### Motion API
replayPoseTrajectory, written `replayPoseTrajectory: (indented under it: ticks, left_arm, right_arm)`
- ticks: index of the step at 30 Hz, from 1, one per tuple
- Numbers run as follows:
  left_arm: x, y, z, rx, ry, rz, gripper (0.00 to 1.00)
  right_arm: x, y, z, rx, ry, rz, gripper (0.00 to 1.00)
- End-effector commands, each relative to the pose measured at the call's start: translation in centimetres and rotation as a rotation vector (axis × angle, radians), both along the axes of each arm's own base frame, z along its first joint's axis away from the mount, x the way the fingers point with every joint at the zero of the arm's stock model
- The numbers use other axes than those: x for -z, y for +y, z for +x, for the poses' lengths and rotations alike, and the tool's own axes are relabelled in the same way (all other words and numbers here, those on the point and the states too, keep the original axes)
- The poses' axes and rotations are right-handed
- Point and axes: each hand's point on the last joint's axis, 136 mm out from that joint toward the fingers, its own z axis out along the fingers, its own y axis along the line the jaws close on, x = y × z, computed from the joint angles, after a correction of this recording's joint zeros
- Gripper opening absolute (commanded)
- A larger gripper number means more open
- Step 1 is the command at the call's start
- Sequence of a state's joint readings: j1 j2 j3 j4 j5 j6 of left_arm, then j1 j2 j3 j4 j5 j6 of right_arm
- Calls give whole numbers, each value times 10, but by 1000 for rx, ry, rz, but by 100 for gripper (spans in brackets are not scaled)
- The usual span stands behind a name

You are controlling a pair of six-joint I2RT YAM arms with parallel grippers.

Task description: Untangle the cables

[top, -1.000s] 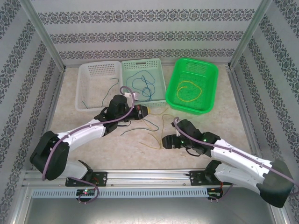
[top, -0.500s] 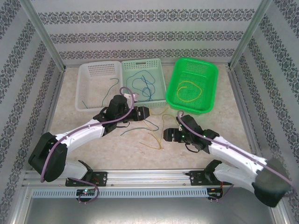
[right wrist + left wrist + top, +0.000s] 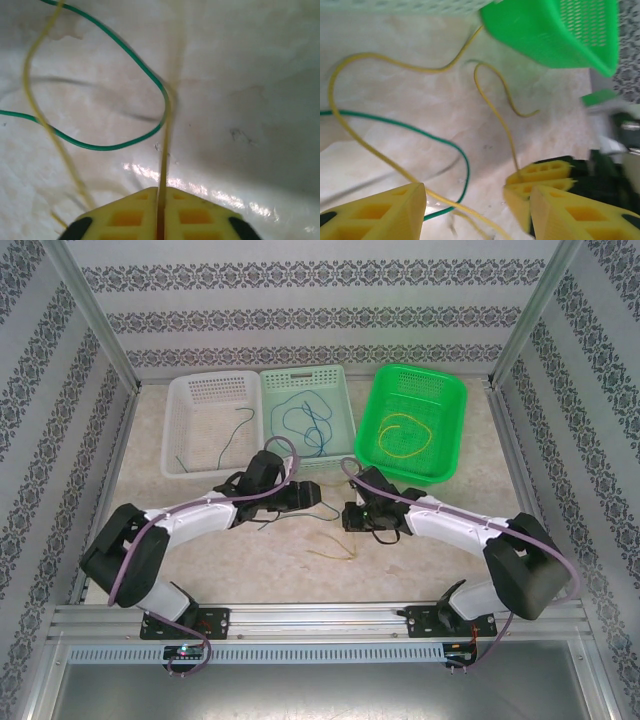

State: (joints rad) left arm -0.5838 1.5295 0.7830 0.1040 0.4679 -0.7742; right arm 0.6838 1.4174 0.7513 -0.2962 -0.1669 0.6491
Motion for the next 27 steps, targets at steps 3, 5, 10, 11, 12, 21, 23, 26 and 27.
replayPoseTrajectory:
  ticks: [3, 5, 10, 11, 12, 21, 23, 26, 27]
  left_arm:
    - [5, -11, 4, -4, 30, -25, 59]
    - [3, -17, 9, 6, 26, -29, 59]
    - [-2, -24, 15, 22, 21, -42, 60]
    - [0, -24, 15, 23, 24, -36, 60]
    - [2, -23, 14, 21, 29, -28, 60]
    - [-8, -10, 13, -12, -34, 2, 61]
    - [-20, -7, 13, -2, -85, 15, 63]
    - [-43, -4, 13, 25, -174, 13, 64]
    - [-52, -4, 13, 32, -206, 9, 64]
  right_arm:
    - [-39, 9, 7, -31, -113, 15, 0]
    - [-43, 14, 4, -50, -117, 25, 0]
    - [-41, 22, -8, -108, -100, -4, 0]
    - [-43, 24, -9, -119, -111, -9, 0]
    - [-48, 26, -9, -127, -126, -3, 0]
    - [-118, 14, -7, -116, -338, 79, 0]
    - [-131, 11, -7, -98, -377, 116, 0]
    - [-146, 10, -7, -97, -399, 166, 0]
    - [-150, 11, -7, -101, -405, 171, 0]
